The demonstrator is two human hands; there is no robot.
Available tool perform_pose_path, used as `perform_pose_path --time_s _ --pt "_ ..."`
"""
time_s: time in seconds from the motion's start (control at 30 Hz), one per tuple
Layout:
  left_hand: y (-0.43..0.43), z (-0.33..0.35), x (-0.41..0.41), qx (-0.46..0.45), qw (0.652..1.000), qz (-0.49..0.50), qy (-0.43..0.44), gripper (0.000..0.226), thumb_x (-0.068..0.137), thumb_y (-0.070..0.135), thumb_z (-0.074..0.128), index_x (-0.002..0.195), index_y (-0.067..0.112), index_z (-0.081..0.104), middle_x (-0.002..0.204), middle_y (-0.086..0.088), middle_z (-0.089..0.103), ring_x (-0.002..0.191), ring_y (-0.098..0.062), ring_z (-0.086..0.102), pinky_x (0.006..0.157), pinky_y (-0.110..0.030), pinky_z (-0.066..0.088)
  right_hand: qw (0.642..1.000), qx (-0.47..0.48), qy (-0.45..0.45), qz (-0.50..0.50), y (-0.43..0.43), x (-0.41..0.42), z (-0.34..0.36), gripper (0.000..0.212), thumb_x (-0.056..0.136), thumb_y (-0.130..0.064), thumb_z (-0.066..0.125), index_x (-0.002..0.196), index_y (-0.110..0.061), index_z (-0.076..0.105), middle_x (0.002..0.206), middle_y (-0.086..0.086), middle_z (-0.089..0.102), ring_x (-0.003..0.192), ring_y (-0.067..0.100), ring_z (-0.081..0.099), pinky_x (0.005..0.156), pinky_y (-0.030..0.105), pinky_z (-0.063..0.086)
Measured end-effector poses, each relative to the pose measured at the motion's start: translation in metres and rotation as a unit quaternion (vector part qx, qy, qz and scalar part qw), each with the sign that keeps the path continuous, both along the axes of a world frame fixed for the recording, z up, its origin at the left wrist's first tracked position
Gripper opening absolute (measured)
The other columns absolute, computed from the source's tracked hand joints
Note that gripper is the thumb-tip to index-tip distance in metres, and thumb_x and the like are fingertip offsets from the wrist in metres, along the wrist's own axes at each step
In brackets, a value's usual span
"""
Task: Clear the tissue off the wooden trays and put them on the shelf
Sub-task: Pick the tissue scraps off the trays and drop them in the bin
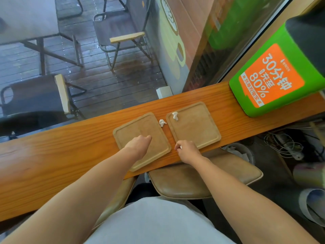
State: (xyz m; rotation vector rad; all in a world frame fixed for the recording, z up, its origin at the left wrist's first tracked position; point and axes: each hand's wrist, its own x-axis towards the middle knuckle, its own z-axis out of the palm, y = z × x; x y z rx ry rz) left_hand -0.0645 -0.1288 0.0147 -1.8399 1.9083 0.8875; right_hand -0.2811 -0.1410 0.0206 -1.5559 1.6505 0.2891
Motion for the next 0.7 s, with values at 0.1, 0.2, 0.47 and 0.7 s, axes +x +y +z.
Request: perform_pose_path --time_s 0.1,0.2,0.47,0.7 --pt "0.001 -0.001 -0.008 0.007 0.999 -0.028 -0.019 0.012 0.103 0.02 0.049 0.109 0.014 0.058 0.077 -0.001 0.054 0.073 -0.025 0.061 0.057 -0.035 0.049 1.0 -0.006 -0.012 -0.011 0.0 -0.007 -0.006 0.017 0.098 -0.022 0.052 0.096 -0.024 0.068 0.109 0.005 0.065 0.087 0.019 0.057 0.072 0.031 0.05" --pt "0.0 -0.005 -0.019 0.007 0.998 -0.054 -0.043 0.028 0.103 0.039 0.046 0.1 0.017 0.062 0.069 0.002 0.05 0.063 -0.02 0.053 0.053 -0.034 0.043 1.0 -0.002 -0.016 -0.017 -0.002 -0.015 -0.009 0.019 0.097 -0.029 0.053 0.095 -0.02 0.069 0.1 0.005 0.067 0.086 0.02 0.061 0.077 0.038 0.055" --pt "-0.022 -0.006 -0.054 -0.043 0.998 0.006 -0.046 0.042 0.1 0.043 0.049 0.128 0.012 0.045 0.078 -0.003 0.061 0.068 -0.026 0.064 0.052 -0.037 0.05 0.999 0.015 -0.026 -0.029 -0.019 -0.028 -0.012 0.023 0.099 -0.039 0.046 0.102 -0.022 0.062 0.099 0.002 0.063 0.086 0.018 0.059 0.075 0.036 0.053" --pt "-0.054 -0.007 -0.069 -0.065 0.993 0.068 -0.074 0.055 0.098 0.01 0.047 0.149 0.012 0.026 0.08 -0.007 0.068 0.06 -0.026 0.061 0.046 -0.035 0.043 0.999 0.004 -0.03 -0.025 -0.068 -0.031 -0.009 0.038 0.099 -0.029 0.051 0.136 -0.024 0.045 0.116 0.009 0.06 0.093 0.022 0.059 0.078 0.036 0.053"
